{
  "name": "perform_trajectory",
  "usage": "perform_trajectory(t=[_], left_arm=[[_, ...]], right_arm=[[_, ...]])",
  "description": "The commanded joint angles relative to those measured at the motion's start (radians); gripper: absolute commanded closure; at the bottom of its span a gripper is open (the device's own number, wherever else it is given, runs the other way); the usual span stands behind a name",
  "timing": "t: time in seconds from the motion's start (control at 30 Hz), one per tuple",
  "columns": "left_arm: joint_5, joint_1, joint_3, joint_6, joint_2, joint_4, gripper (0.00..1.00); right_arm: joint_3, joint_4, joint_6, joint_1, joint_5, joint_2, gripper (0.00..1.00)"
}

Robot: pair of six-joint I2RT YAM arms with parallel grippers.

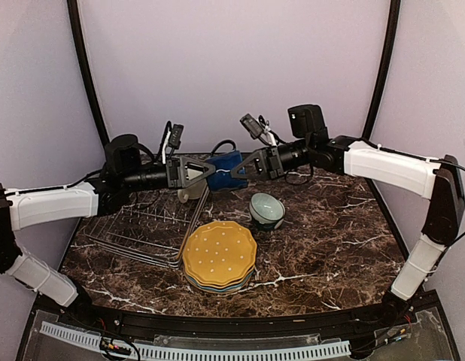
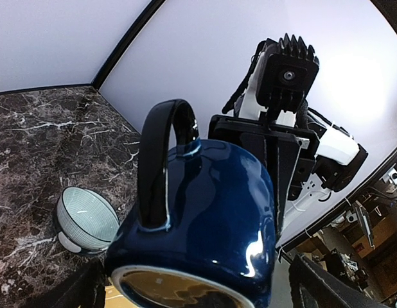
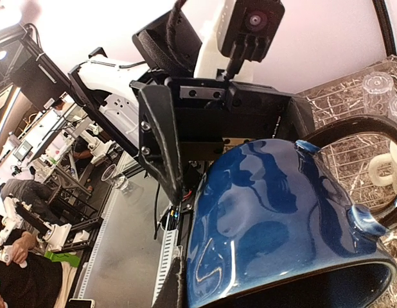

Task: Load the mixed dishes into the dish rack

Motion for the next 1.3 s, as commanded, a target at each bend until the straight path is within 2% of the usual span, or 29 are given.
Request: perform_trajectory(t=[0.0, 0.3, 0.5, 0.73, 0.9, 1.0, 1.07, 1.13, 1.17, 1.2, 1.23, 1.27], left_arm=[[0.037, -0.02, 0.026, 0.009, 0.045, 0.066, 0.01], [0.116, -0.039, 0.032, -0.1, 0.109, 0.243, 0.02], [0.11, -0.039, 0.034, -0.102, 0.108, 0.245, 0.07], [0.084, -0.039, 0.027, -0.09, 0.096, 0.239, 0.01], [0.077, -0.039, 0.026, -0.085, 0.095, 0.235, 0.02], [0.082, -0.039, 0.028, -0.085, 0.096, 0.233, 0.11], [0.087, -0.039, 0.029, -0.087, 0.099, 0.239, 0.22], [0.094, -0.039, 0.027, -0.09, 0.098, 0.256, 0.38], [0.095, -0.038, 0.026, -0.092, 0.097, 0.265, 0.57], [0.09, -0.035, 0.021, -0.102, 0.093, 0.286, 0.67], [0.087, -0.032, 0.017, -0.11, 0.09, 0.307, 0.87], [0.076, -0.024, 0.005, -0.129, 0.079, 0.318, 0.93]], right_arm=[[-0.003, 0.176, 0.052, 0.002, -0.074, -0.036, 1.0], [-0.022, 0.222, 0.087, 0.002, -0.094, -0.033, 1.0], [-0.029, 0.222, 0.086, 0.002, -0.099, -0.035, 1.0], [-0.032, 0.228, 0.092, 0.002, -0.116, -0.029, 1.0], [-0.041, 0.246, 0.107, 0.002, -0.126, -0.026, 1.0], [-0.045, 0.257, 0.115, 0.002, -0.124, -0.027, 1.0], [-0.045, 0.258, 0.121, 0.002, -0.117, -0.025, 1.0], [-0.041, 0.248, 0.124, 0.002, -0.103, -0.019, 1.0], [-0.032, 0.233, 0.12, 0.002, -0.092, -0.012, 1.0], [-0.025, 0.213, 0.115, 0.002, -0.081, -0.007, 0.98], [-0.018, 0.194, 0.108, 0.001, -0.069, -0.001, 0.93], [-0.012, 0.174, 0.103, -0.003, -0.056, 0.003, 0.85]])
